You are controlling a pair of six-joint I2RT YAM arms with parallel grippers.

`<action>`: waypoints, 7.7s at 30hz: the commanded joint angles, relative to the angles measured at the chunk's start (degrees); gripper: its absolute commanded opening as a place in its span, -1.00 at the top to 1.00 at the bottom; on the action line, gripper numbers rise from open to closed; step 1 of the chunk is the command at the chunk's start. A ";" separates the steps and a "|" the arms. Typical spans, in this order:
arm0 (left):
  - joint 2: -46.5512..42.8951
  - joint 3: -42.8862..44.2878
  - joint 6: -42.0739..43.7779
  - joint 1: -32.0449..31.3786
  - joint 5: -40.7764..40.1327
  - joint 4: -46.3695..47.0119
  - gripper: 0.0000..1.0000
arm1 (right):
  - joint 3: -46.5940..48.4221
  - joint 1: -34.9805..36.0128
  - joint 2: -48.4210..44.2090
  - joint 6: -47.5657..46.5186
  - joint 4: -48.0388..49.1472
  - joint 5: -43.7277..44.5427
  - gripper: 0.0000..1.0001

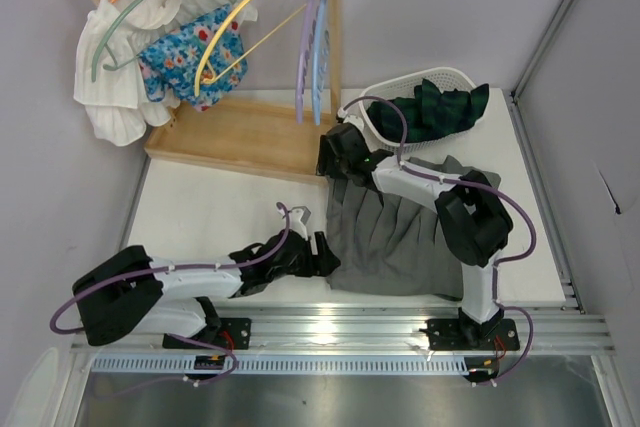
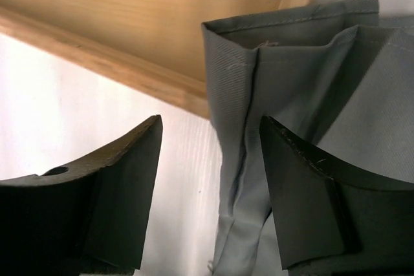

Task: Place the skirt on the hanger
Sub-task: Move the skirt to the center of the board

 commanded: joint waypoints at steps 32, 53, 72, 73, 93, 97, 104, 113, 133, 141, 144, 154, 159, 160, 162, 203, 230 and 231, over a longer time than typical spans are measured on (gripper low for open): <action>-16.92 11.52 21.53 2.67 -16.16 -21.37 1.00 | 4.10 -2.47 -9.26 -2.78 0.86 2.13 1.00; 11.37 41.58 30.94 -22.28 -18.43 -33.42 1.00 | -33.17 -28.66 -52.59 -3.04 -10.55 -0.42 1.00; 19.93 51.96 21.28 -22.56 -18.70 -38.52 1.00 | -31.43 -39.92 -50.50 -9.11 -4.96 -17.37 1.00; 18.69 49.69 21.28 -20.38 -19.23 -38.78 1.00 | -30.73 -39.66 -49.53 -8.84 -4.24 -18.25 1.00; -1.64 36.92 34.72 -1.79 -11.32 -37.90 1.00 | -10.49 -23.48 -27.45 -10.42 -3.89 -9.02 1.00; 1.71 35.70 39.11 -8.21 -12.81 -36.50 0.99 | -18.66 -28.05 -34.30 -10.25 -2.04 -14.47 1.00; 5.05 32.97 38.33 -7.89 -19.47 -41.32 0.99 | -34.65 -27.35 -51.61 -6.92 -5.46 -12.21 1.00; 2.07 38.59 45.78 2.66 -20.20 -45.28 1.00 | -40.04 -24.98 -62.36 -2.08 -9.60 -10.08 1.00; 6.09 41.76 93.34 19.37 -2.62 -22.53 1.00 | -18.51 -27.88 -31.51 -5.59 -3.44 -13.69 1.00; 3.57 36.22 97.39 24.03 10.02 -22.69 1.00 | -18.06 -27.79 -30.09 -6.56 -4.49 -16.05 1.00; -0.12 32.54 96.17 23.94 15.20 -24.27 1.00 | -19.73 -27.18 -33.51 -6.38 -7.12 -16.94 1.00; -8.48 20.23 93.43 22.54 20.06 -22.78 1.00 | -30.26 -24.72 -50.12 -8.32 -11.44 -13.87 1.00; -6.90 17.94 96.77 21.40 17.77 -22.69 1.00 | -40.46 -23.84 -57.94 -5.86 -10.56 -12.99 1.00; -6.73 17.76 96.69 20.96 17.68 -22.69 1.00 | -42.91 -23.49 -59.00 -4.98 -10.48 -12.90 1.00; -6.20 17.15 96.25 20.52 17.16 -22.69 1.00 | -45.03 -22.87 -61.98 -4.19 -10.65 -12.11 1.00; -7.25 10.38 88.87 12.78 15.04 -28.32 1.00 | -33.71 -19.88 -75.63 0.83 -32.53 -21.50 1.00; -10.67 16.26 79.20 11.38 17.07 -42.02 -0.99 | -38.02 -19.53 -87.50 4.78 -55.56 -31.45 -0.80; -11.64 16.53 78.85 11.37 16.54 -42.81 -0.99 | -36.71 -19.53 -86.97 4.52 -55.13 -31.09 -0.85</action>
